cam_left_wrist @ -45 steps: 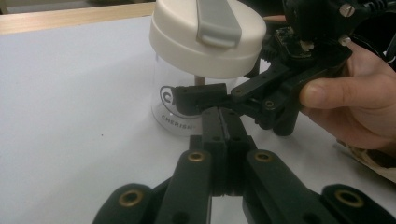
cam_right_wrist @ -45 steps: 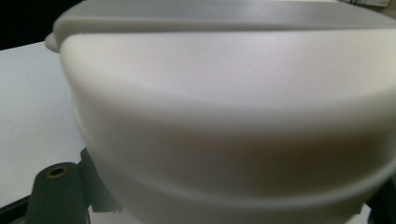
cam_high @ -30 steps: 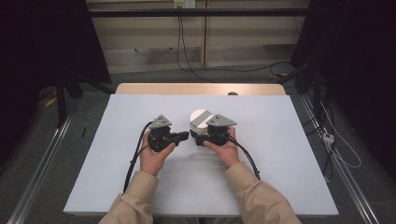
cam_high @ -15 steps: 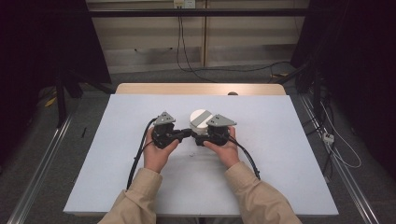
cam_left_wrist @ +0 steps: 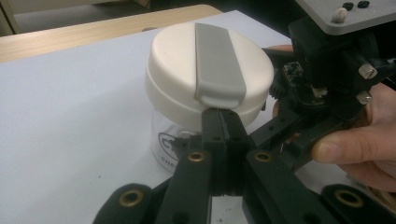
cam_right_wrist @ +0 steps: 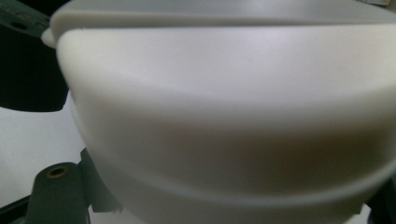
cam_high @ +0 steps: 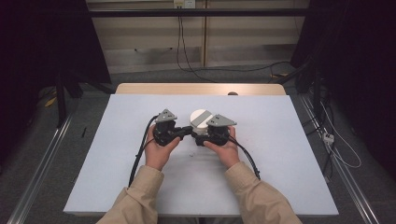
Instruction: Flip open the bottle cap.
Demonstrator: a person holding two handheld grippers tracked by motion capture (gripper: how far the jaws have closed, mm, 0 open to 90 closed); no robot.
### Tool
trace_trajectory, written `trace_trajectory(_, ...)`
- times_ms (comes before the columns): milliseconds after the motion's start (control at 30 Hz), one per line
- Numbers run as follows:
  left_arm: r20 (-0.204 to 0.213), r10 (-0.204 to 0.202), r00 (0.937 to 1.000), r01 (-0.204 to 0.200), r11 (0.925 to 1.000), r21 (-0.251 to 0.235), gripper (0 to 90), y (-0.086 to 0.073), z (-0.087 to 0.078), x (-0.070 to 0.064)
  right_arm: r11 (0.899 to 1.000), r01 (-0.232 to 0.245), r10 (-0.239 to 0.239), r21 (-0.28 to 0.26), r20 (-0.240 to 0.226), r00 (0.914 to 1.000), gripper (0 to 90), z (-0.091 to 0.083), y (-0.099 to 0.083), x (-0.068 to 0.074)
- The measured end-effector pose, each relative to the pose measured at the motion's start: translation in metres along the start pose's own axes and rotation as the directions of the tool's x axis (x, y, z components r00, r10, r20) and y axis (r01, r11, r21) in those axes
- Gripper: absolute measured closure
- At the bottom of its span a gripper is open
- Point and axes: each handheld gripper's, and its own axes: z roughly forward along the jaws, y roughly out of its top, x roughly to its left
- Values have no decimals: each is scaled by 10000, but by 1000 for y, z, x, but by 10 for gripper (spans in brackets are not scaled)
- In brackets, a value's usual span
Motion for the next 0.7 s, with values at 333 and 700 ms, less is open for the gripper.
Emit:
trace_trajectory(333, 65, -69, 10000, 71, 9997, -246, 900, 7, -3, -2, 10000, -8, 8, -1, 10, 10000, 187, 0, 0, 0)
trace_trajectory(700, -22, -8, 10000, 7, 9993, -361, 900, 16, -5, -3, 10000, 50, -50, 10, 10, 10000, 187, 0, 0, 0)
